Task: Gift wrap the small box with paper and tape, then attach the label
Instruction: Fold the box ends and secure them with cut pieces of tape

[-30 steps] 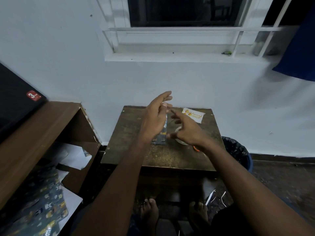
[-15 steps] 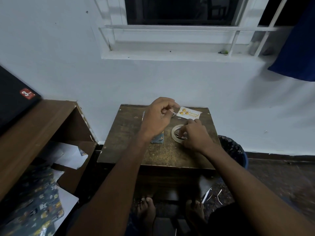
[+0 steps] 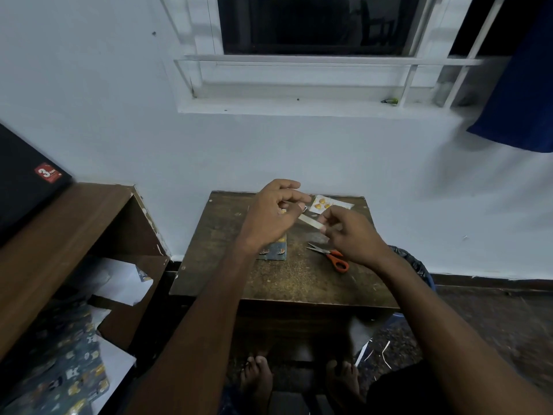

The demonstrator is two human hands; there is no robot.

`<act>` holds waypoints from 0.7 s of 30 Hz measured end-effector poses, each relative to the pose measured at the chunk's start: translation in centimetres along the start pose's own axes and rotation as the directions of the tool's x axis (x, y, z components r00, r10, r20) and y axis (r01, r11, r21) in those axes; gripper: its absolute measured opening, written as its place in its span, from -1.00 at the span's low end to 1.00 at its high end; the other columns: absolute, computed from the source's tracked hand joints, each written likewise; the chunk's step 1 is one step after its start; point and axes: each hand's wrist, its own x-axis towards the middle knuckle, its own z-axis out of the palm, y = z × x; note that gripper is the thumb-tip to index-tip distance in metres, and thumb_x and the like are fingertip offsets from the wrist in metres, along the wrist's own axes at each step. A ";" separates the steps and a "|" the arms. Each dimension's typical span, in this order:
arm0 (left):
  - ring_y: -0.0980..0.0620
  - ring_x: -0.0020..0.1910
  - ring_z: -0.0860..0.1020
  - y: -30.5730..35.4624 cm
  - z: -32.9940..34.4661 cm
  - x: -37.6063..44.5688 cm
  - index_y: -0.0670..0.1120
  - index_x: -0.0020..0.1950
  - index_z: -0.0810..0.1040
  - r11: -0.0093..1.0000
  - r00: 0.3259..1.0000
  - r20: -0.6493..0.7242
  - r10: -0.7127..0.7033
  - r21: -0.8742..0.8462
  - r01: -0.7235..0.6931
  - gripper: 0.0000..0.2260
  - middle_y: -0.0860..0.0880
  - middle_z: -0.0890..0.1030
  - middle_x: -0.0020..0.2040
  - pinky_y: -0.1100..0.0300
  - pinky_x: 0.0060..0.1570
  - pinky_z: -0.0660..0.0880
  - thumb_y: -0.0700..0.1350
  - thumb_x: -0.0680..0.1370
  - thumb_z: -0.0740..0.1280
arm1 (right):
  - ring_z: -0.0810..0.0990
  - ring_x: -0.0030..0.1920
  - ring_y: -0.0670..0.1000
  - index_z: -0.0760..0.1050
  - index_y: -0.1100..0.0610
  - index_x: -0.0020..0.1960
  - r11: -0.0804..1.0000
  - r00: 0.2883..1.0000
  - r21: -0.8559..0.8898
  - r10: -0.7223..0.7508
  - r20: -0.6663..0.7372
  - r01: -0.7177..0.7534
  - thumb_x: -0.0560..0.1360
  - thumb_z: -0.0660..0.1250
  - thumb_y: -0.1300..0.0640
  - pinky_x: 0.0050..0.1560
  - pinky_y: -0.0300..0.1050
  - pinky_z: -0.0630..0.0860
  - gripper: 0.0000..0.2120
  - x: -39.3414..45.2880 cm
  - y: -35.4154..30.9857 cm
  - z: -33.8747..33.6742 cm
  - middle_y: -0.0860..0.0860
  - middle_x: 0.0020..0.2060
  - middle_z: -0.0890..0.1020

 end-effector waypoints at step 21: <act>0.31 0.08 0.57 0.1 1.0 0.0 0.10 0.00 0.81 0.999 1.000 0.020 0.014 0.028 -0.014 -0.87 0.17 0.64 0.25 0.53 -0.11 0.37 -0.07 0.48 0.62 | 0.68 -0.13 0.02 0.75 -0.02 0.02 0.939 0.997 0.335 -0.078 0.006 0.072 0.59 0.46 0.11 -0.05 0.04 0.59 -0.91 -0.6 -0.8 -0.9 -0.05 -0.20 0.75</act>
